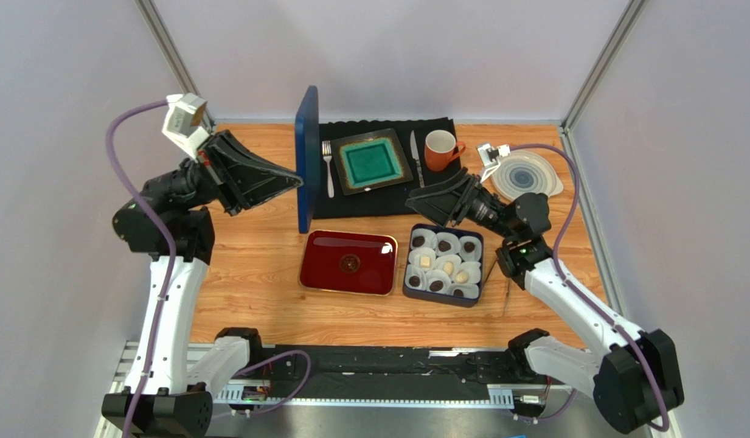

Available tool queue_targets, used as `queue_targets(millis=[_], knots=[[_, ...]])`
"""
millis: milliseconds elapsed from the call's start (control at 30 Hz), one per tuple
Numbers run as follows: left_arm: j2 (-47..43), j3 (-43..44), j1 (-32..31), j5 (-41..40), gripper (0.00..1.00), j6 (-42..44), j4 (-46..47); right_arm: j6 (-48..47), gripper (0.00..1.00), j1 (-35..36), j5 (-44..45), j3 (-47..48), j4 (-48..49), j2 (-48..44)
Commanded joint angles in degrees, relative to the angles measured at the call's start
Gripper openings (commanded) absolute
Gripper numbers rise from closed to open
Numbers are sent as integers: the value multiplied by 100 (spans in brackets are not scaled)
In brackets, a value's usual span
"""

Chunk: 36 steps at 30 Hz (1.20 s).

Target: Pack the chocolate

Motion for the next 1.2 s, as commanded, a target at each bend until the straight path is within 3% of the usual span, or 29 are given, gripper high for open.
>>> queue_targets(millis=[0,67,167,433,867,967,1100,1167], knots=[[-27,846,-26,-698,0,-1356,1405,1182,100,176,-154,85,3137,552],[25,1084,-26,-821,0,-1428,1370,1788,100,237,-136,216,4279,1138],[148,1541,-26,-848,0,-1454,1177,2658,100,255,161,620,5163,1834],[-1,1288,-26,-848,0,-1577,1264,2589,100,1028,628,2595,5174,3091],[43,1156,-26,-971,0,-1779,1624,3670,97,1626,1367,4900,5183,5279],[61,1156,-26,-971,0,-1771,1590,4039,96,1740,1445,5892,5201,5973],[61,1103,-26,-918,0,-1753,1651,4409,95,1811,1472,7017,5218,6362],[35,1024,-26,-918,0,-1762,1677,4427,95,1855,1420,7099,5218,6337]])
